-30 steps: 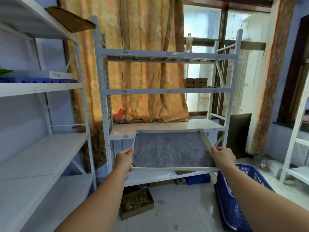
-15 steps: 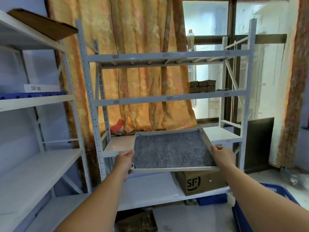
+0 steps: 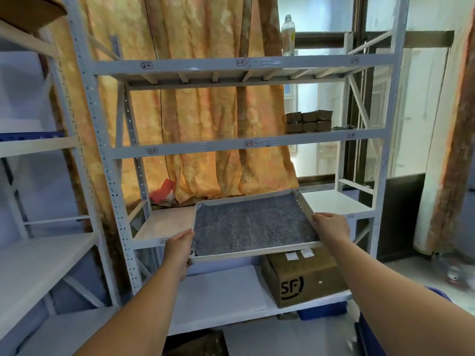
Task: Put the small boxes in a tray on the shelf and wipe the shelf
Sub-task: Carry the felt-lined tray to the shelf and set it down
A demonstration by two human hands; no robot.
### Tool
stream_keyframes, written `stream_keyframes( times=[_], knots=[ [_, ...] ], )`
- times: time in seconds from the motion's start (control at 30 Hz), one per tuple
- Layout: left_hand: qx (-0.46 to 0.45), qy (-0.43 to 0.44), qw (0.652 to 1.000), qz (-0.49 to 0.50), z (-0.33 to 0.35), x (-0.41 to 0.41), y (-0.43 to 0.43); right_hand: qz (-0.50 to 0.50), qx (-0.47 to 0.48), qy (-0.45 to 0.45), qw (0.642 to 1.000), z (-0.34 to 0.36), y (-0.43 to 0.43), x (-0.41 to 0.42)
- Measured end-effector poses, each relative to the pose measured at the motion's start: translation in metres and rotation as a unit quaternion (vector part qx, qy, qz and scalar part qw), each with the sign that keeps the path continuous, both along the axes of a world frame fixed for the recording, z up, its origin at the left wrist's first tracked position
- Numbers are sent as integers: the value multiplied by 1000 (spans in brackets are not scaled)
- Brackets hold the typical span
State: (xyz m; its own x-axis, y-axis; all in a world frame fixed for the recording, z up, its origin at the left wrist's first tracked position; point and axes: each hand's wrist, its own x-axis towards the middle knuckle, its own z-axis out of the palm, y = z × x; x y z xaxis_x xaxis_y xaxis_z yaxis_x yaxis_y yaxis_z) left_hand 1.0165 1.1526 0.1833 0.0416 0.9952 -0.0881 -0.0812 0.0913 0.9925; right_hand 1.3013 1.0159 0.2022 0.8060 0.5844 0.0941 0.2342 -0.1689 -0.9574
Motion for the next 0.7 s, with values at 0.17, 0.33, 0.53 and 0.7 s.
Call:
stream_keyframes(
  times=[0.17,0.33,0.53,0.7],
  knots=[
    [11,-52,998,-15,15,30,69,5,1,-10,1000,14,66,28],
    [33,-58,997,-36,36,49,155,-3,0,-9,1000,32,143,51],
    [50,-61,997,-19,64,59,244,4,61,-17,998,64,229,59],
    [105,-62,992,-23,95,70,290,-18,114,-26,993,95,280,76]
  ],
)
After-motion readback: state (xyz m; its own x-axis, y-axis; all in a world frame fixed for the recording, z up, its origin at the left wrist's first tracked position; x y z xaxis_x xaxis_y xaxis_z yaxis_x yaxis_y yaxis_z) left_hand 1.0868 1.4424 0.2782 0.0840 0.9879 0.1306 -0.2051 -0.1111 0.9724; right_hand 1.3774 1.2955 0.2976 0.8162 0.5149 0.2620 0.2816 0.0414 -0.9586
